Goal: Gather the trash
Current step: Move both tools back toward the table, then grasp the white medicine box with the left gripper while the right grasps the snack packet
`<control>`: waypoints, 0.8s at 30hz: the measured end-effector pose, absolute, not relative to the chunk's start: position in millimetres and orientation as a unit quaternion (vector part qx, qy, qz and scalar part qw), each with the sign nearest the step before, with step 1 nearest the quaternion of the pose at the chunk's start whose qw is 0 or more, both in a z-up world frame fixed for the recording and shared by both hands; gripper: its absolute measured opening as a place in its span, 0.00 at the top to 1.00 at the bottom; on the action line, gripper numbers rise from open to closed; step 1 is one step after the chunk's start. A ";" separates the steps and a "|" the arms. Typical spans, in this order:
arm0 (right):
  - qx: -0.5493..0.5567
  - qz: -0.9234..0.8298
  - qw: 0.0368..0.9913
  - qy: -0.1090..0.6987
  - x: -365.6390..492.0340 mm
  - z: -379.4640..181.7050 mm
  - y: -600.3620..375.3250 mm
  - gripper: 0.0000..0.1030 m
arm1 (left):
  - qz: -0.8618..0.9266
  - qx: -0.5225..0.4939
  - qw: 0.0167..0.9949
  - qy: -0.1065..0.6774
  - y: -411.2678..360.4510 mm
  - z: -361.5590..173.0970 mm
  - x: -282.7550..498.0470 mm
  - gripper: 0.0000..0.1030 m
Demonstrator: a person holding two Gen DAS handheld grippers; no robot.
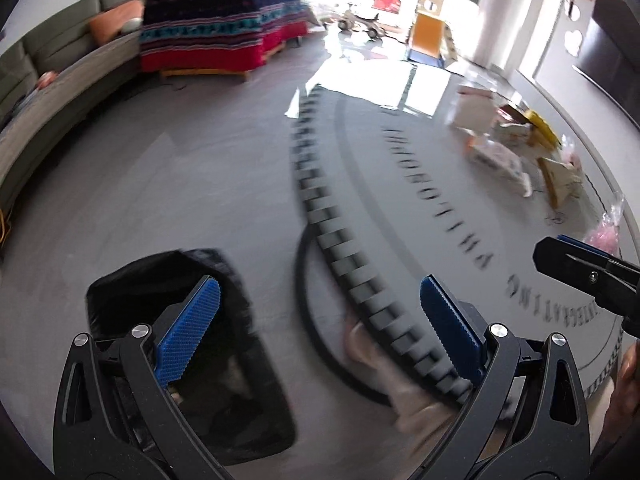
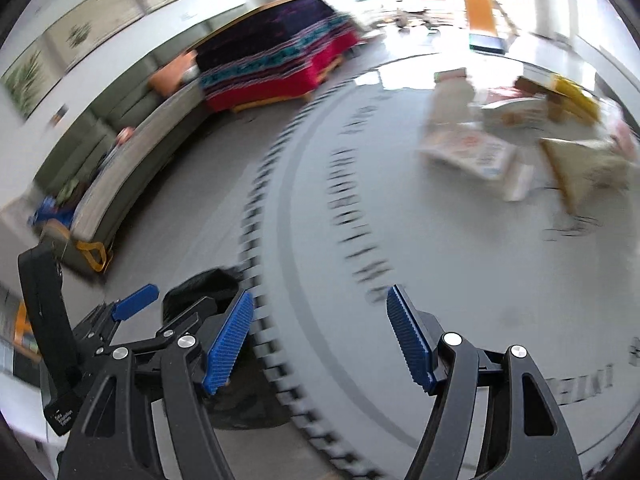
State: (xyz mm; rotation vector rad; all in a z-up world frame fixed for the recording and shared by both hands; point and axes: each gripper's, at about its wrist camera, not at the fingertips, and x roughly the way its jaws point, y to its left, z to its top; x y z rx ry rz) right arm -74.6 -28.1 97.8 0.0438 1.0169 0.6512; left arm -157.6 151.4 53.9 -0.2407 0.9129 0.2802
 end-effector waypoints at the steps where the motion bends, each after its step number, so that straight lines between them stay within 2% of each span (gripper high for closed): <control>1: 0.026 0.294 0.827 0.478 -67.4 98.1 -38.9 0.32 | 0.132 -0.115 0.880 0.442 140.8 54.3 -144.6 0.06; 11: 0.061 0.184 0.857 0.477 9.6 98.2 -130.7 0.32 | 0.108 -0.114 0.880 0.449 79.3 68.6 -55.6 0.06; 18: 0.136 0.115 0.859 0.481 65.1 94.8 -177.9 0.22 | 0.106 -0.122 0.875 0.456 58.1 66.7 -3.1 0.06; 24: 0.221 0.046 0.831 0.507 120.3 66.3 -199.7 0.19 | 0.136 -0.161 0.860 0.464 58.2 55.8 38.4 0.06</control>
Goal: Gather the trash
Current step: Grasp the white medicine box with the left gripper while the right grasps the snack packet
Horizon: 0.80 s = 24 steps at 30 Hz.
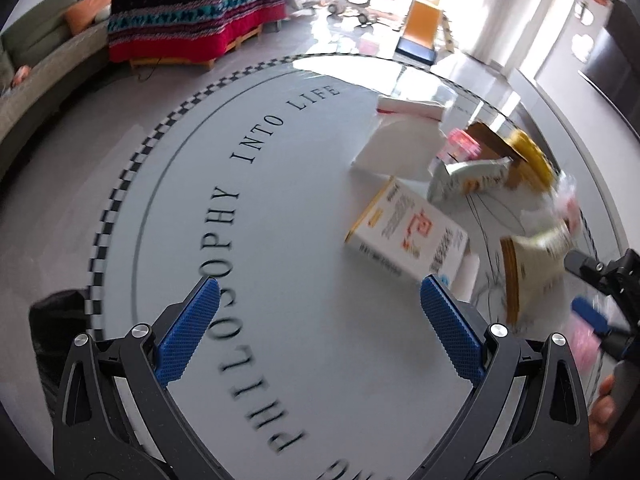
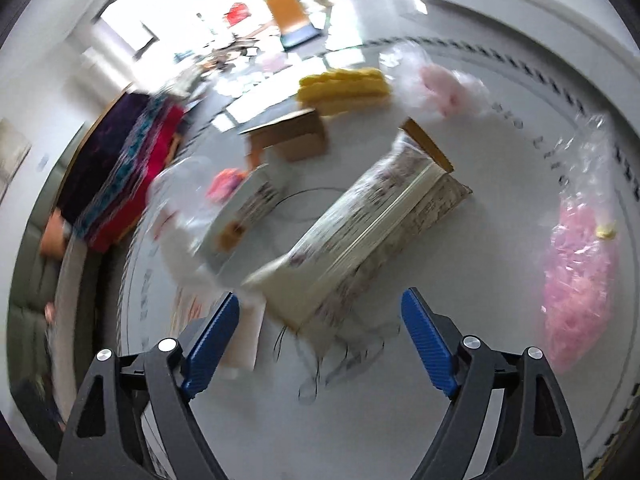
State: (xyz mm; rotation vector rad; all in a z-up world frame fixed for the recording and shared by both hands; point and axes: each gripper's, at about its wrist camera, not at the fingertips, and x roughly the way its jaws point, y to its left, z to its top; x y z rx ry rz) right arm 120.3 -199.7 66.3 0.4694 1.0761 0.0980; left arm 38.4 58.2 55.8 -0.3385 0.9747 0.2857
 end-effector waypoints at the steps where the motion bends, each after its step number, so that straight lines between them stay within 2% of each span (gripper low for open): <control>1: 0.231 0.037 0.827 0.511 127.1 61.5 -203.1 0.19 | 0.142 -0.172 0.855 0.469 58.1 52.9 46.8 0.06; 7: 0.291 -0.027 0.797 0.528 164.3 28.2 -213.4 0.18 | 0.173 -0.205 0.837 0.476 50.9 44.1 77.4 0.06; 11: 0.226 -0.008 0.815 0.533 176.8 24.1 -203.5 0.16 | 0.197 -0.229 0.813 0.497 43.1 31.2 99.1 0.06; 13: 0.208 0.017 0.818 0.535 176.5 22.7 -198.9 0.30 | 0.204 -0.234 0.809 0.499 36.1 27.3 106.0 0.06; 15: 0.199 0.045 0.820 0.534 172.6 22.1 -197.9 0.49 | 0.211 -0.216 0.812 0.500 29.1 25.8 112.5 0.06; 16: 0.193 0.050 0.822 0.533 171.0 23.3 -198.0 0.53 | 0.217 -0.210 0.811 0.502 27.4 24.8 115.0 0.06; 18: 0.174 0.054 0.827 0.533 167.3 25.9 -195.9 0.56 | 0.228 -0.218 0.804 0.504 27.9 22.9 118.7 0.06; 24: 0.160 0.056 0.835 0.523 154.4 25.2 -199.0 0.56 | 0.250 -0.254 0.784 0.509 24.6 19.2 128.4 0.06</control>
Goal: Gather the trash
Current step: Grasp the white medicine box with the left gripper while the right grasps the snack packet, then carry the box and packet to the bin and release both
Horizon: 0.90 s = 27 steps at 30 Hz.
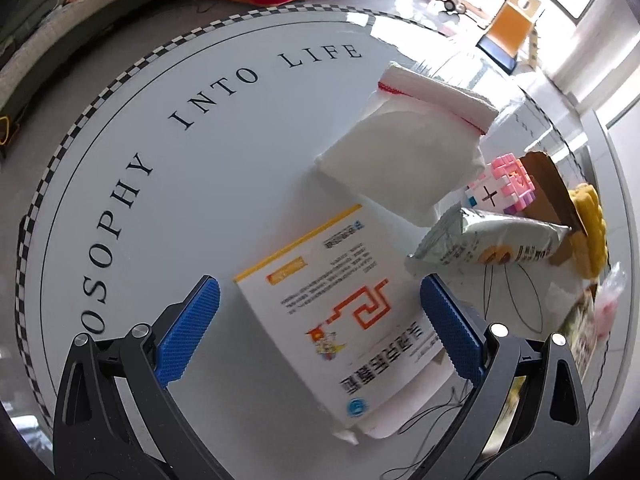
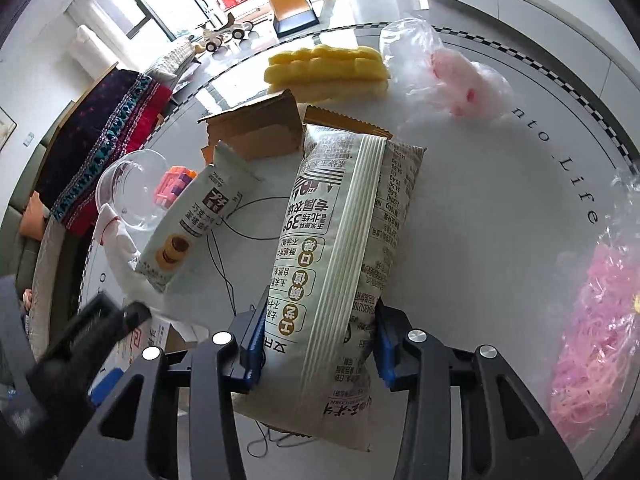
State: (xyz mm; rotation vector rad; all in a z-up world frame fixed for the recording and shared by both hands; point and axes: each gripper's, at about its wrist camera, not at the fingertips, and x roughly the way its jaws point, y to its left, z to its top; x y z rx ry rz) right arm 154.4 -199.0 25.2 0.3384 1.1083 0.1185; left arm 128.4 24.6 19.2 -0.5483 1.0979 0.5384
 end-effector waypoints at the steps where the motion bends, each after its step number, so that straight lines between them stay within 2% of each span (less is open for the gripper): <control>1: 0.157 0.057 0.835 0.524 153.1 25.6 -198.4 0.56 | 0.251 -0.256 0.780 0.513 22.9 17.7 131.8 0.06; 7: 0.136 0.059 0.841 0.520 133.3 36.9 -201.2 0.56 | 0.208 -0.199 0.801 0.525 3.8 14.8 138.0 0.07; 9: 0.134 0.065 0.843 0.517 127.8 40.1 -199.7 0.56 | 0.175 -0.186 0.816 0.518 3.4 16.3 129.8 0.11; 18: 0.137 0.076 0.846 0.510 94.0 57.0 -188.4 0.56 | 0.109 -0.172 0.842 0.500 21.7 34.9 55.7 0.18; 27: 0.122 0.100 0.853 0.498 45.8 79.6 -155.3 0.56 | 0.080 -0.145 0.869 0.467 53.3 62.6 -25.5 0.20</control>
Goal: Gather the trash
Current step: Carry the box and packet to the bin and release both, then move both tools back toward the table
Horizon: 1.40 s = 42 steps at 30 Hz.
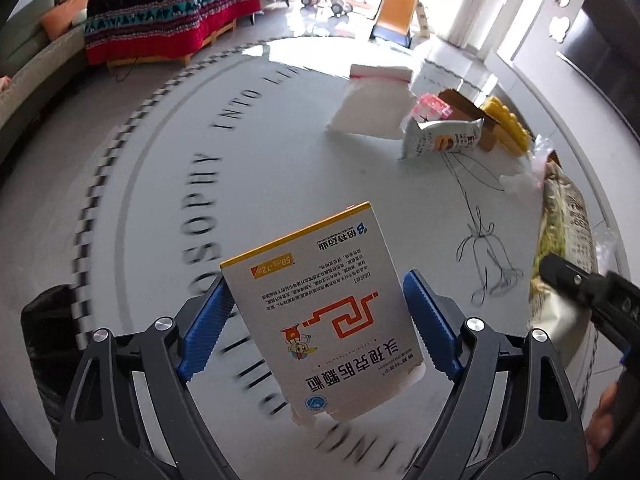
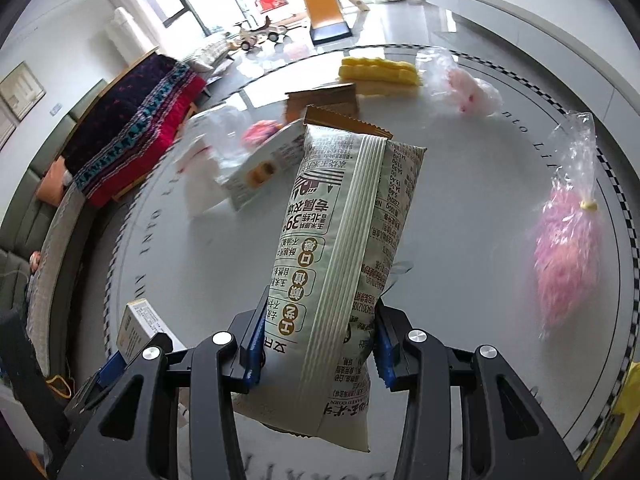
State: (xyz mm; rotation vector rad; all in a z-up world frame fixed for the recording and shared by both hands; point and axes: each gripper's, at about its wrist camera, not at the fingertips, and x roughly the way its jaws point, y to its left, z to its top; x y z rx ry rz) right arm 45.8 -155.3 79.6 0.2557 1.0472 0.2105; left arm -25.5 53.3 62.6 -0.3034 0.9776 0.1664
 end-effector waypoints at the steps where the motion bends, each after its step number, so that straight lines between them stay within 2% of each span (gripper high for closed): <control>1: 0.119 0.105 0.853 0.497 40.5 81.6 -150.5 0.56 | 0.079 -0.149 0.871 0.462 62.3 66.9 -37.4 0.20; 18: 0.022 0.242 0.839 0.486 -66.0 107.1 13.3 0.56 | 0.191 -0.214 0.876 0.388 205.2 83.6 -190.1 0.20; 32: -0.096 0.403 0.755 0.508 -197.1 65.8 156.8 0.56 | 0.363 -0.258 0.811 0.380 316.2 29.2 -335.1 0.18; 34: -0.108 0.421 0.737 0.517 -208.8 58.0 176.8 0.52 | 0.389 -0.267 0.797 0.377 331.1 23.6 -349.7 0.05; 36: -0.121 0.419 0.741 0.511 -214.8 54.7 191.0 0.33 | 0.425 -0.267 0.780 0.374 345.0 20.8 -362.9 0.05; 42: -0.106 0.426 0.745 0.502 -210.2 63.1 187.9 0.32 | 0.436 -0.299 0.763 0.371 356.9 15.2 -379.3 0.05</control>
